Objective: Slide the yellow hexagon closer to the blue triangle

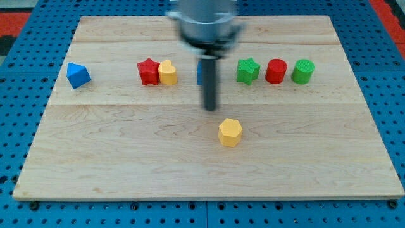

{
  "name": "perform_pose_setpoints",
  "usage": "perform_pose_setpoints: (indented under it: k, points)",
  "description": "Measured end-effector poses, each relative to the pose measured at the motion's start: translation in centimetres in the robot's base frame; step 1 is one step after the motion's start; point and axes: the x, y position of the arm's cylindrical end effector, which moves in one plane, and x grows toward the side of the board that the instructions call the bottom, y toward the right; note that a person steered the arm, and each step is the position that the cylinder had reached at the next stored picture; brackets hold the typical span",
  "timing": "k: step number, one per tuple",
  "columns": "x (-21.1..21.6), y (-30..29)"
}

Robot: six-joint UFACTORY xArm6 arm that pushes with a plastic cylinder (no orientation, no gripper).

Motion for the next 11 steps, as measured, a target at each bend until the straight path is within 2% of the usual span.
perform_pose_setpoints:
  k: [1, 2, 4, 5, 6, 7, 8, 10, 11]
  points:
    - [5.6, 7.7]
    - [8.2, 1.3]
    - [-0.3, -21.0]
    - [1.2, -20.5]
    - [2.3, -12.9]
    - [1.2, -7.7]
    - [0.2, -7.1]
    - [-2.9, -23.8]
    - [-3.1, -26.0]
